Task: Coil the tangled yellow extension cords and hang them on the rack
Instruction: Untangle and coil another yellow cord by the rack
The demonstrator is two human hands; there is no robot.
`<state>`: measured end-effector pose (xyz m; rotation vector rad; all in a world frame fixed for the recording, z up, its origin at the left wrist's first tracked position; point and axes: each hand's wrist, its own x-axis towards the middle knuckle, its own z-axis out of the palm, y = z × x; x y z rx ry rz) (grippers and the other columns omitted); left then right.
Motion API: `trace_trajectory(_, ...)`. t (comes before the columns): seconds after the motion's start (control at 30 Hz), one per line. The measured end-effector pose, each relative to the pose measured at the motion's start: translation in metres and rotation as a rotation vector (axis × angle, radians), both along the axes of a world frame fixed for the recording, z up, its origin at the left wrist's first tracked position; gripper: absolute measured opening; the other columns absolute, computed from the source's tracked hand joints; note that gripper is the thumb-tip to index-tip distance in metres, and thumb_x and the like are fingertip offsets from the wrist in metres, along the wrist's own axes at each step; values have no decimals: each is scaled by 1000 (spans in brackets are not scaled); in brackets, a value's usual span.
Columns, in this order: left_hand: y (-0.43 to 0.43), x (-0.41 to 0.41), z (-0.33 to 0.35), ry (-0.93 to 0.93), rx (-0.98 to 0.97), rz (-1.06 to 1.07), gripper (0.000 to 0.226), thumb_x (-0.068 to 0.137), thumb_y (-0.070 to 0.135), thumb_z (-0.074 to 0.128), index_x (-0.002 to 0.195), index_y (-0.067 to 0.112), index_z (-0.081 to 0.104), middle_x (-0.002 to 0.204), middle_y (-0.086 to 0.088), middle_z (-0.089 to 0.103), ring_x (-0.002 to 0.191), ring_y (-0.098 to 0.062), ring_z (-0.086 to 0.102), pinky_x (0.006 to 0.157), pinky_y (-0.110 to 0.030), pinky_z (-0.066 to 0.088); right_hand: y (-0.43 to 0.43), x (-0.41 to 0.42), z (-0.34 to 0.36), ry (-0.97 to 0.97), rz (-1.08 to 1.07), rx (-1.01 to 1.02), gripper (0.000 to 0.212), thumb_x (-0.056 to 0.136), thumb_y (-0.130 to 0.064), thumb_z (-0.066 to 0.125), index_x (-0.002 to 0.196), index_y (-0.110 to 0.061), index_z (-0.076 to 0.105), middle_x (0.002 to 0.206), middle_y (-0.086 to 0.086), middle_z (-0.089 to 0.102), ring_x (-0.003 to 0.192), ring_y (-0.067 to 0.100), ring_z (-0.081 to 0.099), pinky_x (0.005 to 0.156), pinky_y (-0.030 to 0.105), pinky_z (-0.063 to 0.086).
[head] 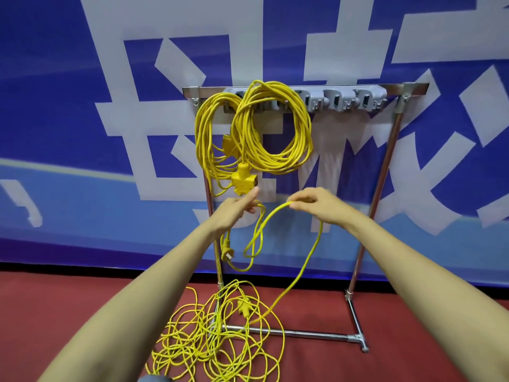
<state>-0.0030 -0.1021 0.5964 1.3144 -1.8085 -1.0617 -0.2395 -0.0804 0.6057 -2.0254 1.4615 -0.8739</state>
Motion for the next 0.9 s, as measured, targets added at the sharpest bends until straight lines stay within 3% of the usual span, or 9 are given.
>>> trace_trajectory(0.17, 1, -7, 5, -1, -80, -63, 38, 101, 42, 40, 114, 17, 66, 109, -8, 66, 71, -5, 44, 70, -21, 37, 5, 21, 4, 188, 132, 29, 20, 88, -27, 65, 106, -21, 72, 102, -5, 70, 97, 10, 61, 86, 26, 46)
trace_trajectory(0.27, 6, -12, 9, 48, -77, -146, 34, 103, 31, 41, 116, 11, 65, 93, 3, 61, 70, -2, 45, 68, -16, 36, 7, 34, 14, 185, 162, -13, 22, 88, -25, 65, 109, -18, 71, 105, -1, 70, 99, 11, 62, 87, 26, 46)
trace_trajectory(0.37, 10, -16, 13, 102, -43, -206, 23, 97, 24, 47, 107, 14, 65, 83, 7, 56, 70, -4, 44, 66, -17, 36, 10, 44, 23, 139, 163, 22, 24, 89, -18, 63, 112, -12, 59, 93, -1, 70, 88, 8, 62, 82, 30, 48)
trace_trajectory(0.47, 13, -16, 17, 117, 1, -250, 33, 85, 15, 48, 114, 10, 63, 85, 5, 58, 74, -4, 47, 68, -15, 40, 12, 47, 28, 100, 168, 89, 20, 91, -7, 52, 110, -5, 47, 90, 0, 71, 90, 10, 60, 84, 34, 45)
trace_trajectory(0.6, 11, -14, 16, 33, -43, -322, 35, 91, 4, 60, 125, 9, 57, 99, 3, 63, 93, -6, 58, 80, -16, 48, 17, 46, 28, 124, 170, 67, 17, 94, -9, 52, 108, -7, 43, 94, -2, 71, 74, -9, 56, 66, 9, 40)
trace_trajectory(0.63, 11, -13, 15, 23, -71, -304, 37, 92, 3, 60, 128, 9, 56, 102, 0, 64, 94, -9, 58, 80, -18, 49, 17, 45, 26, 111, 158, 46, 17, 94, -9, 52, 107, -7, 42, 93, -2, 72, 70, -7, 56, 64, 9, 40)
trace_trajectory(0.77, 10, -15, 19, 66, -145, -224, 38, 92, -4, 56, 128, 9, 56, 103, 1, 63, 88, -6, 58, 74, -16, 51, 13, 45, 16, -19, 69, -15, 19, 91, -12, 57, 102, -10, 42, 86, -1, 72, 74, 14, 60, 70, 32, 52)
trace_trajectory(0.9, 7, -16, 36, 164, -195, -170, 38, 91, -10, 54, 123, 10, 59, 99, 4, 61, 87, -3, 57, 72, -15, 50, 11, 49, -8, -182, 49, 82, 13, 90, -2, 54, 96, -8, 44, 85, 13, 68, 66, 15, 63, 70, 27, 53)
